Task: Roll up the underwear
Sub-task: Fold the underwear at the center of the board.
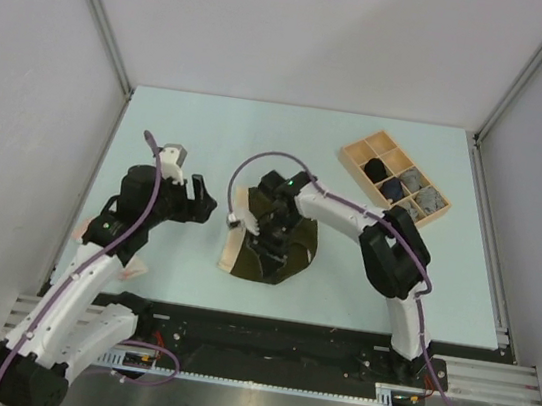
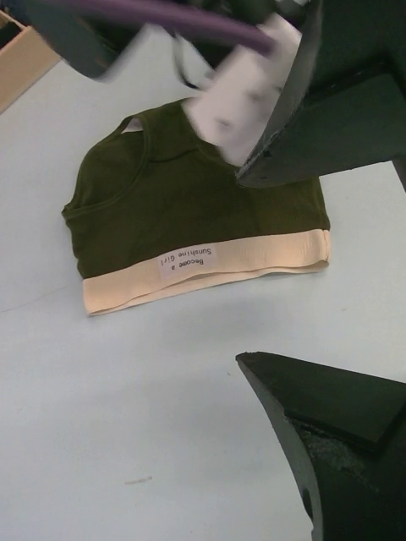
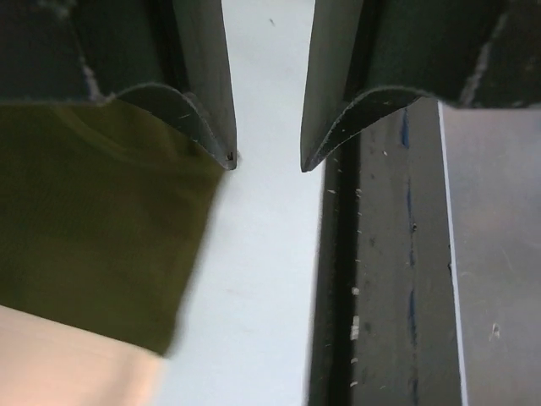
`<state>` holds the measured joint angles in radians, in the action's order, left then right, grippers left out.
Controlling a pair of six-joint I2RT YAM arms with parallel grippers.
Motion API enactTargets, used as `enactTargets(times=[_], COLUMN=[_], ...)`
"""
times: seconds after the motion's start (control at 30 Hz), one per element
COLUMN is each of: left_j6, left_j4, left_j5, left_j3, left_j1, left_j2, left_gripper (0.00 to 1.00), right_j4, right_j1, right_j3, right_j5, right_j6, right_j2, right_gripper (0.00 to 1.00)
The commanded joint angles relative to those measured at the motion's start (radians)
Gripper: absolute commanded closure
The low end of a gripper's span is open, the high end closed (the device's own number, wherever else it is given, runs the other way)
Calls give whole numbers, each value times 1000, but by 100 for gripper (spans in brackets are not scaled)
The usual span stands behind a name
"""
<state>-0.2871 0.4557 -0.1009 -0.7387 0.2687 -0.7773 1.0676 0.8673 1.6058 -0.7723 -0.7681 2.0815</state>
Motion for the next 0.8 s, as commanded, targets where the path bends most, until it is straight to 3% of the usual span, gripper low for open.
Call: enactTargets(times=[0.0,0.1,0.2,0.3,0.53,0.77], left_j6=[32,64,109,141,281,396], left_j4=[-89,-72,-61,-45,43,58], left_j5=[-108,-209,-275,-284,-301,-362], left_j3=[-71,-178,-306,-431,-668,-743], left_j1=[-11,-19,-20,-23,-34,-45], left_j2=[-193,-430,-673,-802,-1108,-1226], left_gripper=[16,19,25,25,29,35], right_j4=[34,43,78,104,51,29], right_j1=[-239,-376,-435,-464,-468,-465], right_j3=[189,382,604,753,735,715], right_j5=[-56,-26,14,40,38,21], right_j6=[-17,16,85,137,174,187], right_j2=[-23,92,254,385,439,448], right_gripper=[59,59,59,58,57,56])
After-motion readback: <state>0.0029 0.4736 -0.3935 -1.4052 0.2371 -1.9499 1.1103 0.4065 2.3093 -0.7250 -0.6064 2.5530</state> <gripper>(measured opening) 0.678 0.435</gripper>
